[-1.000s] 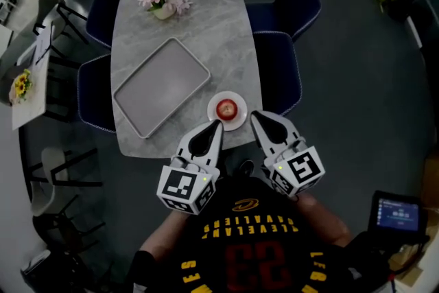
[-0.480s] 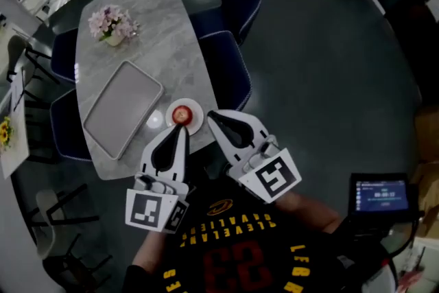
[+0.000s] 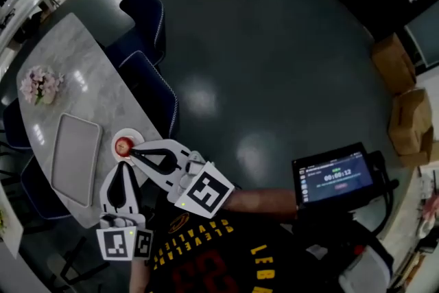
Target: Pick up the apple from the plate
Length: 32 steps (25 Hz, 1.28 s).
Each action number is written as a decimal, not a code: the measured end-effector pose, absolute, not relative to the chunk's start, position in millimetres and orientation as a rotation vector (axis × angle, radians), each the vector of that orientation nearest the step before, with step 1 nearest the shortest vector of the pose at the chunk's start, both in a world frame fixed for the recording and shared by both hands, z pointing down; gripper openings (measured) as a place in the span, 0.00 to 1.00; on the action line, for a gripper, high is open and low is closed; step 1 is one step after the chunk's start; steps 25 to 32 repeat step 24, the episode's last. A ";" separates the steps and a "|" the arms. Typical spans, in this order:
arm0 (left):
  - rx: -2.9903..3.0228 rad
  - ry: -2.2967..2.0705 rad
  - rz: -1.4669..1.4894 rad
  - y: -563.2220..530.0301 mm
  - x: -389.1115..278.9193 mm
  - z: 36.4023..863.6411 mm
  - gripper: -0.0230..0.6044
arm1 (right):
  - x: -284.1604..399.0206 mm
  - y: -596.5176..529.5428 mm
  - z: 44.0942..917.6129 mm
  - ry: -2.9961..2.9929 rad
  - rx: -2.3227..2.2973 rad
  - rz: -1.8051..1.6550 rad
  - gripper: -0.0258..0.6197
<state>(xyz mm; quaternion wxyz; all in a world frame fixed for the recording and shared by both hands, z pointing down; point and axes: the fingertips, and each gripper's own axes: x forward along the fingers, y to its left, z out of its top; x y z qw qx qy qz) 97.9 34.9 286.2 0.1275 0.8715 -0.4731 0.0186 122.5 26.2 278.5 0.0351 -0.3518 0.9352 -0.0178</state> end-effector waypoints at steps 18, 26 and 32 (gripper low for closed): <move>2.555 -1.441 0.090 61.2 132.5 259.5 0.04 | 167.3 48.7 259.2 2.870 -1.048 -0.151 0.05; 2.551 -1.457 0.087 76.1 137.7 237.7 0.04 | 176.9 62.5 239.7 2.878 -1.063 -0.133 0.05; 2.551 -1.457 0.087 76.1 137.7 237.7 0.04 | 176.9 62.5 239.7 2.878 -1.063 -0.133 0.05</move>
